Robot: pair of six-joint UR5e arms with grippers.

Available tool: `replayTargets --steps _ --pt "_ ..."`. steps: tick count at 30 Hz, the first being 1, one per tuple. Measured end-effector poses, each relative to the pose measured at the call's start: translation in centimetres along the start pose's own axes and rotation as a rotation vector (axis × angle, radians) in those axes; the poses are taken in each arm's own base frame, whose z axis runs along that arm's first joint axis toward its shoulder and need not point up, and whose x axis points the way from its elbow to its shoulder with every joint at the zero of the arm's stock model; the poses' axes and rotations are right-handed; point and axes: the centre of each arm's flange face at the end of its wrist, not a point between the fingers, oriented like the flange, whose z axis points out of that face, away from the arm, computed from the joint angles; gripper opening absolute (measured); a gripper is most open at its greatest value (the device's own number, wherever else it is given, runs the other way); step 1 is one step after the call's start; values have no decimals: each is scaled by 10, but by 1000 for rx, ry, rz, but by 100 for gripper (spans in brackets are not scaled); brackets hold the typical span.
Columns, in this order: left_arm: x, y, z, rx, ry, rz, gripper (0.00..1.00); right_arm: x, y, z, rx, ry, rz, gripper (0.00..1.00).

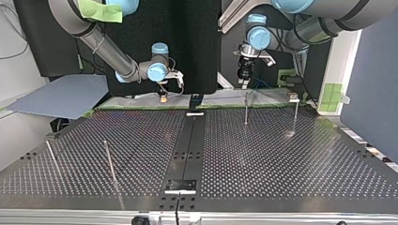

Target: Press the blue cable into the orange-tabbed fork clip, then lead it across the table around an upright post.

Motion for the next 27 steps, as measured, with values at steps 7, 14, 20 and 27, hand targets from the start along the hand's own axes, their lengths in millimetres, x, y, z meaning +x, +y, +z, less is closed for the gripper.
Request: replayTargets --steps 7,14,20,27 --pt "-5 -23 10 1 -8 -12 100 2 0 1 5 5 1 0" --pt "-12 -48 22 3 -42 -9 100 3 -1 2 11 10 2 0" --pt "-22 -55 36 -8 -52 -9 100 5 -1 3 15 13 3 0" --pt "-15 -52 39 -29 -18 3 100 5 0 4 16 14 3 0"
